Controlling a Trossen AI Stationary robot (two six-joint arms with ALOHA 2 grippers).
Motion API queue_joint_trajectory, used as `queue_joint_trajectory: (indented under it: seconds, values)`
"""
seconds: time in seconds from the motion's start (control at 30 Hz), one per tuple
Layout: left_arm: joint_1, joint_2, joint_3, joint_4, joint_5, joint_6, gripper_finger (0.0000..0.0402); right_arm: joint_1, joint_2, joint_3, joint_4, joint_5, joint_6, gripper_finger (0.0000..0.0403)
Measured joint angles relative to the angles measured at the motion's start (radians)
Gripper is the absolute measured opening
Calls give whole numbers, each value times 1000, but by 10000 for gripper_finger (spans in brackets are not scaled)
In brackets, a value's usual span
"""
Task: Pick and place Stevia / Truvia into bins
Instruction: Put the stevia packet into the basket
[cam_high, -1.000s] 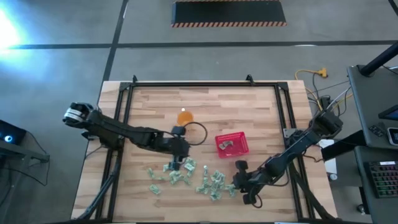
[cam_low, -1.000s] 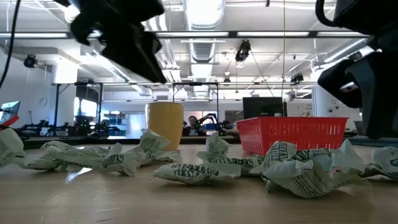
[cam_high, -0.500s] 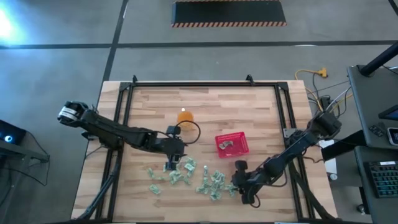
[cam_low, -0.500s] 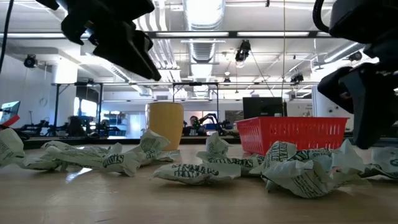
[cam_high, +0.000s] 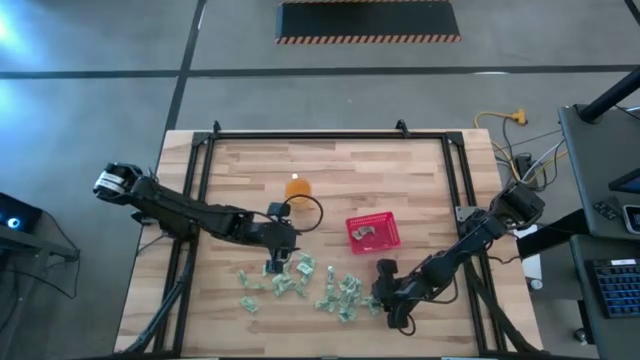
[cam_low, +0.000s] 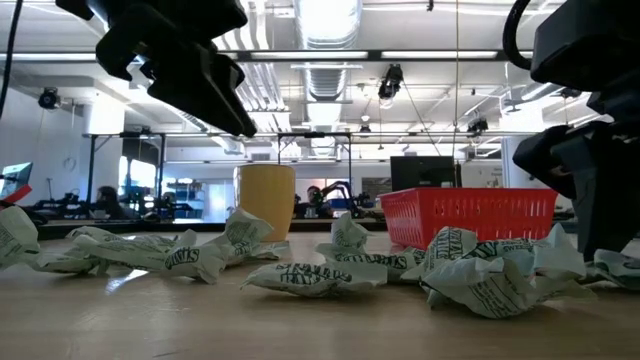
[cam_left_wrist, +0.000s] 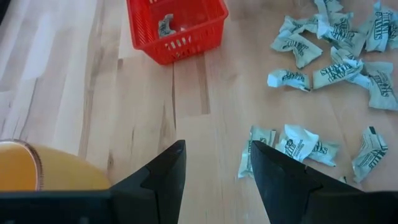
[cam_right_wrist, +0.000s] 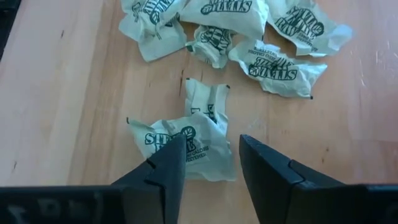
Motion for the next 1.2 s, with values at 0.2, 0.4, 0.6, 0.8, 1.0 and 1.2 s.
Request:
queue_joint_trajectory:
  seconds: [0.2,0.4,0.6,0.8,1.0,1.2]
  values:
    - [0,0,0,0,0,0,164,0,-1,0,-14,1,-12,94]
    - [0,0,-1,0,0,0,164,0,-8,0,-18,3,-20,44]
    - [0,0,-19,11,0,0,164,0,-57,0,-36,28,-41,19]
    - [0,0,-36,35,0,1,164,0,-136,0,-63,76,-94,13]
    - [0,0,-40,37,0,2,164,0,-198,1,-116,258,-182,13]
    - [0,0,-45,35,0,2,164,-1,-233,1,-238,652,-217,13]
